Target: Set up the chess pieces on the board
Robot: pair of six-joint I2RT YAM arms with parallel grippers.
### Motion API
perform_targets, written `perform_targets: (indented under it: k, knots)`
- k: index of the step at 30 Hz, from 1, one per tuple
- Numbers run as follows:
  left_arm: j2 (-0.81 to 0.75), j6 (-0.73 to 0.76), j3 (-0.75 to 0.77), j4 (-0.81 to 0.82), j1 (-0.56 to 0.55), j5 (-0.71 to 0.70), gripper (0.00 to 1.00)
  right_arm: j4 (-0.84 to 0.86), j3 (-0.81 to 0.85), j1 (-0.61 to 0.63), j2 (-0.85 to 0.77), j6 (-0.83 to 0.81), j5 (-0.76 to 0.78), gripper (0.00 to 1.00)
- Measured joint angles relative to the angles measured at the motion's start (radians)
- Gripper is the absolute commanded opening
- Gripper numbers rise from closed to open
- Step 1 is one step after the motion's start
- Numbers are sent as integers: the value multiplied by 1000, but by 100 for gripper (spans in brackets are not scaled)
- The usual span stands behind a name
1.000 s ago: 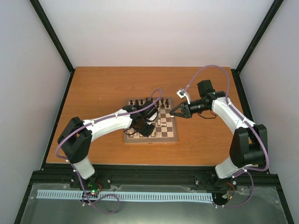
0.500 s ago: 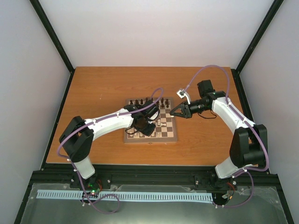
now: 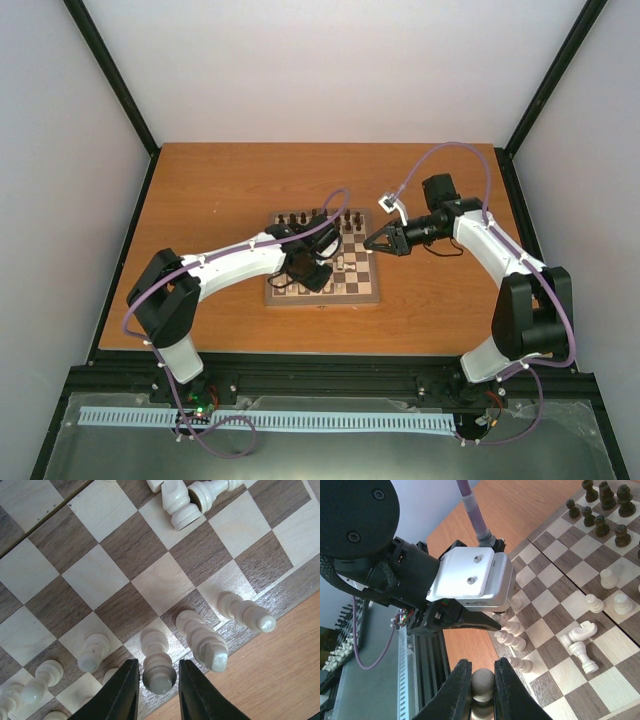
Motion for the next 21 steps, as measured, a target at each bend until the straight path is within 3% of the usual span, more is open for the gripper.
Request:
perform_targets:
  k: [10,21]
  knots:
    - [-44,-11,11,-50,0,-21,30,116,-108,-1,-74,-49,84,6]
    - [-201,-44,85,-103,0,-64,31,510,-507,51,-299,-285,220,7]
